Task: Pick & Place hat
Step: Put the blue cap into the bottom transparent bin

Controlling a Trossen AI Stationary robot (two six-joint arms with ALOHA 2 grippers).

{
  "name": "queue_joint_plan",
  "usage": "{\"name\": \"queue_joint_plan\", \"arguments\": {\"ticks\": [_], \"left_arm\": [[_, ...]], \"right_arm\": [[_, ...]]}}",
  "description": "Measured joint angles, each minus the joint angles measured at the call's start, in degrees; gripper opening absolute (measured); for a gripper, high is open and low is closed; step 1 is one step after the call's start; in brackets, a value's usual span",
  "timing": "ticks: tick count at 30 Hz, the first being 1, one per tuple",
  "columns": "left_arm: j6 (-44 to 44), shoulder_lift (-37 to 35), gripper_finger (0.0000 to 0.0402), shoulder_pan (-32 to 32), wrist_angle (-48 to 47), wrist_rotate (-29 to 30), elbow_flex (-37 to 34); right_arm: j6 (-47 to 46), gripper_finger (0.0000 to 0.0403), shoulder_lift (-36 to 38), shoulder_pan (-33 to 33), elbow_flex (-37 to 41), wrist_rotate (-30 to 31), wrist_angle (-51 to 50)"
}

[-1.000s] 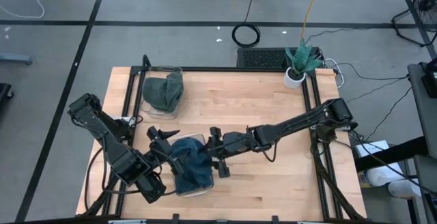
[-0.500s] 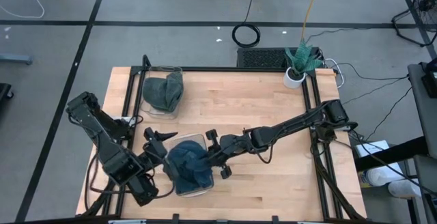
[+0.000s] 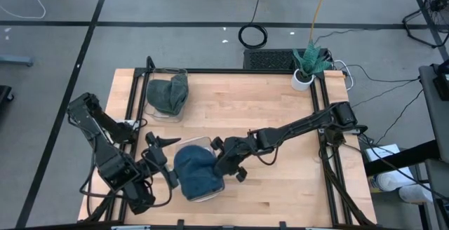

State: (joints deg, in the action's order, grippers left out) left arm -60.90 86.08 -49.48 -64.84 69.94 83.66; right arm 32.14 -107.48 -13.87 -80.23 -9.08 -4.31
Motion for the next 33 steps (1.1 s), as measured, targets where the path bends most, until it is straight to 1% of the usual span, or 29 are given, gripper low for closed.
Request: {"name": "queue_joint_plan", "arguments": {"ticks": [3,5,7,9,12,16,20,23,28,30,33], "left_arm": [[0.02,0.00,0.0351,0.35,-0.01,-0.03,0.00],[0.33,0.00,0.0351,0.33,-0.02,-0.44,0.00],[0.33,0.00,0.0351,0.33,-0.02,-0.46,0.00],[0.41,0.00,0.0351,0.33,-0.04,-1.03,0.00],[0.46,0.00,0.0351,0.33,-0.04,-1.34,0.00],[0.46,0.00,0.0351,0.33,-0.04,-1.36,0.00],[0.83,0.00,0.0351,0.33,-0.08,-1.62,0.00],[1.93,0.02,0.0351,0.33,-0.05,-3.62,0.00],[0.29,0.02,0.0351,0.33,0.00,-9.78,0.00],[0.28,0.02,0.0351,0.33,-0.08,-11.53,0.00],[-0.09,0.02,0.0351,0.33,-0.12,-15.79,0.00]], "right_arm": [[-0.36,0.0000,-0.06,-0.13,0.04,0.13,1.16],[-2.49,0.0000,-0.02,-0.21,0.04,1.12,2.78],[-4.83,0.0005,0.02,-0.32,0.04,3.69,3.74],[-5.67,0.0019,0.07,-0.31,0.04,7.24,3.30],[-5.95,0.0057,0.10,-0.25,0.04,11.23,1.78],[-7.16,0.0124,0.59,-1.00,0.04,14.96,1.19],[-10.35,0.0188,2.20,-2.50,0.04,15.24,-1.16],[-11.68,0.0226,3.86,-3.94,0.02,15.11,-2.50],[-11.96,0.0268,6.99,-5.52,0.04,15.03,-3.81],[-12.12,0.0279,8.17,-5.76,0.04,15.04,-3.90],[-12.41,0.0291,9.68,-5.85,0.02,15.04,-4.53]]}}
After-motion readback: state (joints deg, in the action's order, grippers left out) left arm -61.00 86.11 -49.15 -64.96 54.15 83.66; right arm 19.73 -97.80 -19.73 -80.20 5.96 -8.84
